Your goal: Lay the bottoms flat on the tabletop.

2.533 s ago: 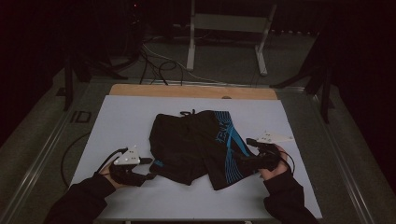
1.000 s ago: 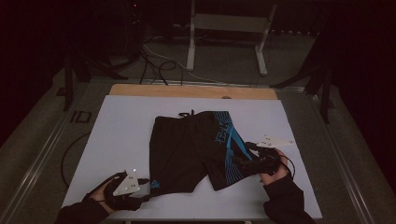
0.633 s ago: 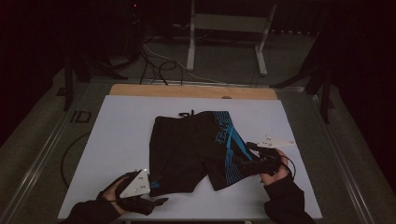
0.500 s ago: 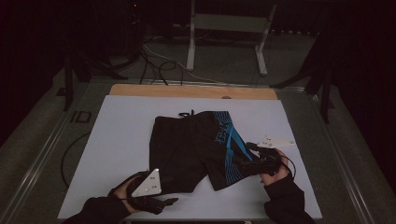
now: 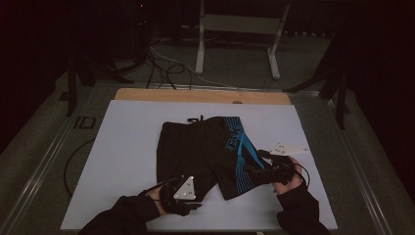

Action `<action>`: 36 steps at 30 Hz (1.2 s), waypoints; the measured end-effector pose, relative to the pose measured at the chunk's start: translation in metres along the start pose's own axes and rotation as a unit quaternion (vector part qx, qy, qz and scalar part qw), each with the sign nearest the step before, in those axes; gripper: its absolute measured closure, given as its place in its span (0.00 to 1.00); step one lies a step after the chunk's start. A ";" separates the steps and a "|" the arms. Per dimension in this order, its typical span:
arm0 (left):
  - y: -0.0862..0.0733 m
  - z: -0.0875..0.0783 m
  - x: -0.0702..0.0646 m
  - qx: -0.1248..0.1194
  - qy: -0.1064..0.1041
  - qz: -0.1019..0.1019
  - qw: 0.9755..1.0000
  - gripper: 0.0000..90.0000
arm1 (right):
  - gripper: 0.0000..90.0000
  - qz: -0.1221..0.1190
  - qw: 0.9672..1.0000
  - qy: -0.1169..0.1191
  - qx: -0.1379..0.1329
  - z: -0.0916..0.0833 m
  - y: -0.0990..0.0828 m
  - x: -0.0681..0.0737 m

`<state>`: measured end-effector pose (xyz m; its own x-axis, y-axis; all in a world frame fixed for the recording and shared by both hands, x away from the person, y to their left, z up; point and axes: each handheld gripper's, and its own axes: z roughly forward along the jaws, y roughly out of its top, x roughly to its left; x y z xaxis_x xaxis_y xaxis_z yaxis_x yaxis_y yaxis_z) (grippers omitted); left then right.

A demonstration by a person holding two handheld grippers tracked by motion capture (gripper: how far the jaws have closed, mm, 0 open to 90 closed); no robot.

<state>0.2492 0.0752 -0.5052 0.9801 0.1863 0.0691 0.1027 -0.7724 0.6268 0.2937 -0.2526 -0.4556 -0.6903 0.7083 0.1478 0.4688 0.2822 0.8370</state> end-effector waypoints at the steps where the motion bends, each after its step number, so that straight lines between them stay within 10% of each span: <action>1: 0.000 0.003 0.002 0.005 -0.002 0.002 1.000 0.62 | 0.15 0.000 1.000 0.000 0.000 0.000 0.000 0.000; 7: 0.000 0.007 0.007 0.001 -0.021 -0.008 1.000 0.65 | 0.15 0.001 1.000 0.000 -0.001 -0.001 0.000 -0.001; 10: -0.001 0.005 0.009 0.000 -0.017 -0.007 1.000 0.88 | 0.15 0.002 1.000 0.000 0.001 0.000 0.000 -0.001; 14: 0.001 -0.002 0.011 -0.021 -0.032 -0.017 0.999 0.95 | 0.15 -0.001 1.000 0.000 0.002 0.001 0.000 0.000; 22: 0.016 -0.029 0.012 -0.093 -0.087 -0.020 0.992 0.95 | 0.15 0.002 1.000 0.000 0.001 0.000 0.000 0.000; 25: 0.019 -0.032 0.013 -0.107 -0.082 -0.025 0.991 0.95 | 0.15 0.002 1.000 0.002 0.000 0.001 0.001 0.001; 26: 0.019 -0.036 0.017 -0.131 -0.088 -0.039 0.987 0.94 | 0.15 0.003 1.000 0.002 0.000 0.001 0.001 0.001; 32: 0.018 -0.041 0.019 -0.160 -0.009 -0.049 0.986 0.73 | 0.15 0.003 1.000 0.001 0.001 0.001 0.001 0.000; 36: 0.019 -0.042 0.018 -0.157 -0.015 -0.046 0.986 0.62 | 0.15 0.000 1.000 0.000 0.001 0.000 0.001 0.000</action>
<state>0.2620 0.0897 -0.4592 0.9741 0.2254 -0.0193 0.1383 -0.5259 0.8392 0.2938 -0.2520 -0.4549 -0.6904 0.7083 0.1471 0.4697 0.2843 0.8358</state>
